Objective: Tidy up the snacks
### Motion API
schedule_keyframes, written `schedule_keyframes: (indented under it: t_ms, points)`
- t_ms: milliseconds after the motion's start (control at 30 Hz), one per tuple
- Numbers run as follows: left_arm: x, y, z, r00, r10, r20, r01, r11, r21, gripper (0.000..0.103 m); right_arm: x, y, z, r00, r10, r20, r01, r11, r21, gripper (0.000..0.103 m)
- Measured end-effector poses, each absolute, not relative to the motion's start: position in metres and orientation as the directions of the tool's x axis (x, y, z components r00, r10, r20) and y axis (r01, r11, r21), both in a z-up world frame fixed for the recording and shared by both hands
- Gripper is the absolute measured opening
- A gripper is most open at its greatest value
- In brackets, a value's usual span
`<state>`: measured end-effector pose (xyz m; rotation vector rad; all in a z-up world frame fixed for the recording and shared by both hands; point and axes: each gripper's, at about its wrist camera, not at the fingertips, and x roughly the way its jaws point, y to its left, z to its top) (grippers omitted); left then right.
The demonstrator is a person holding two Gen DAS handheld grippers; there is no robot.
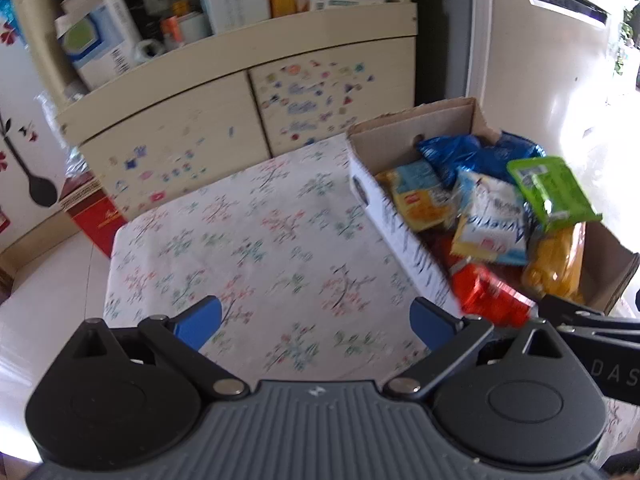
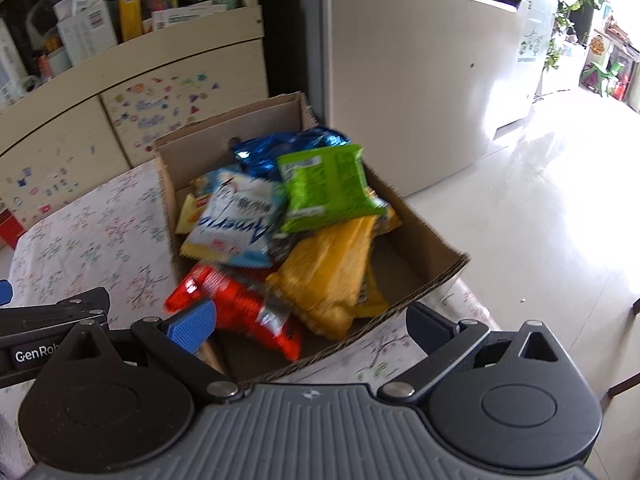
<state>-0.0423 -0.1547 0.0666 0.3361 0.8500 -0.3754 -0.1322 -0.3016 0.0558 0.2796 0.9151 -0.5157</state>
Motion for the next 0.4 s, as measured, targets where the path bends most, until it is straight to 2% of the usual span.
schedule_keyframes:
  t_ms: [400]
  points:
    - [-0.059,-0.085,0.044,0.577,-0.1,-0.811,0.36,0.922,0.143,0.1,-0.14,-0.236,0.036,0.525,-0.261,-0.81,0.431,0.902,-0.011,0.103]
